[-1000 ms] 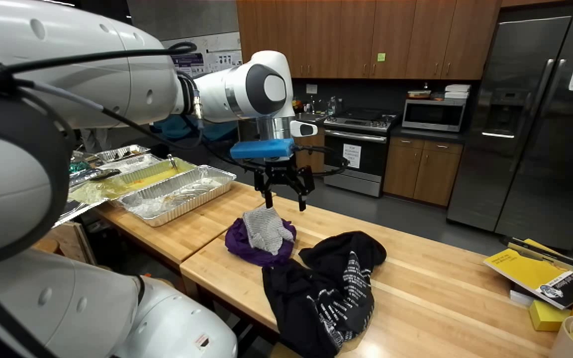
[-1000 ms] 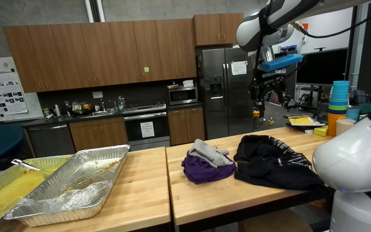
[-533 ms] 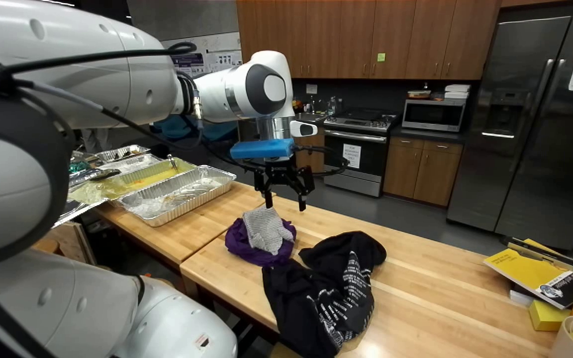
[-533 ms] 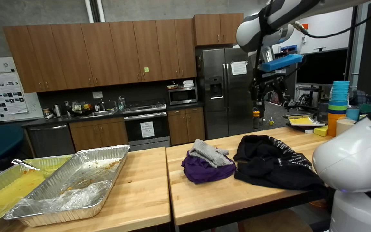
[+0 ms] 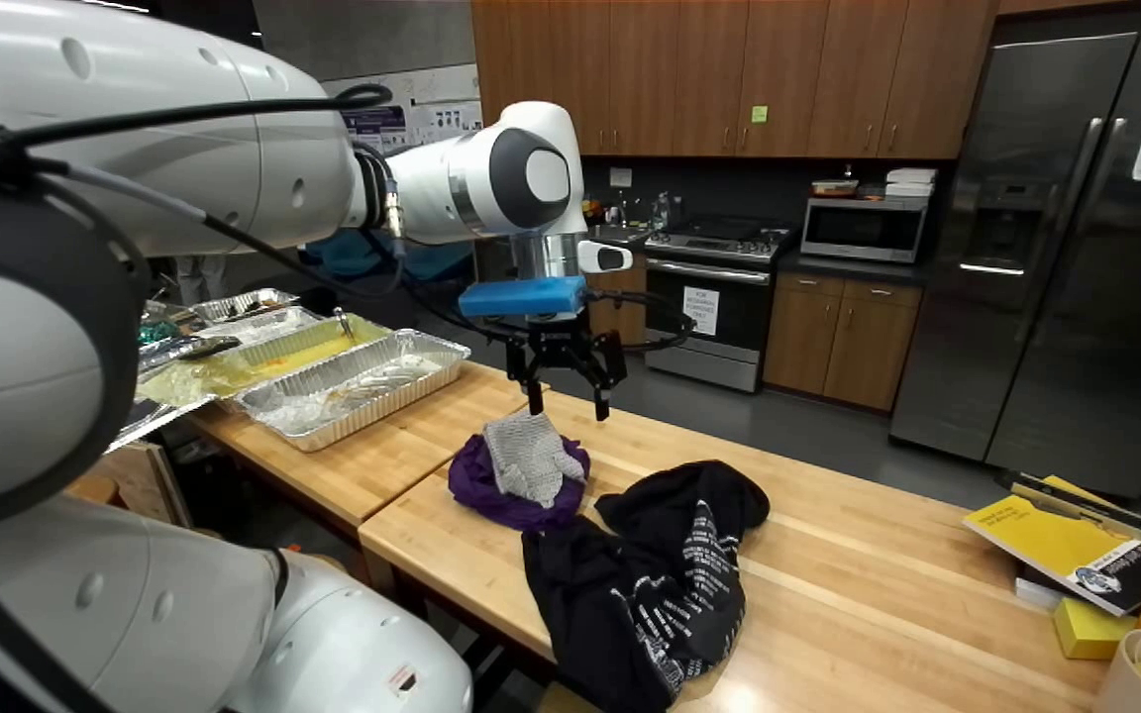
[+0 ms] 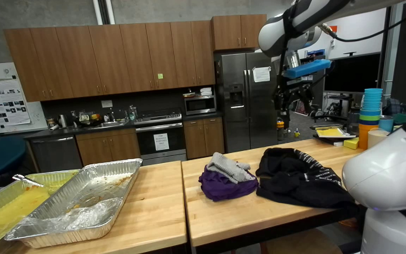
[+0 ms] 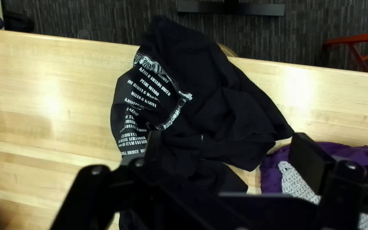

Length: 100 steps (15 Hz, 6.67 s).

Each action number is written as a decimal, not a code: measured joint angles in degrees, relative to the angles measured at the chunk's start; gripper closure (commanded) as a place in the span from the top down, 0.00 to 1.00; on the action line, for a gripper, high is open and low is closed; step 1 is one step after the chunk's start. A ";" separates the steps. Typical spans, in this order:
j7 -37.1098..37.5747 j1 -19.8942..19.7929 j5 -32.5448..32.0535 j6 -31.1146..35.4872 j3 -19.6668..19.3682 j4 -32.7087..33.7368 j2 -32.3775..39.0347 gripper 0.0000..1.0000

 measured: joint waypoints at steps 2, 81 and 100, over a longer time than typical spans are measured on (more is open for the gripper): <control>0.00 0.00 0.00 0.00 0.00 0.00 0.00 1.00; -15.57 -0.60 2.58 32.62 -14.99 2.56 16.79 1.00; -15.57 -0.60 2.58 32.62 -14.99 2.57 16.79 1.00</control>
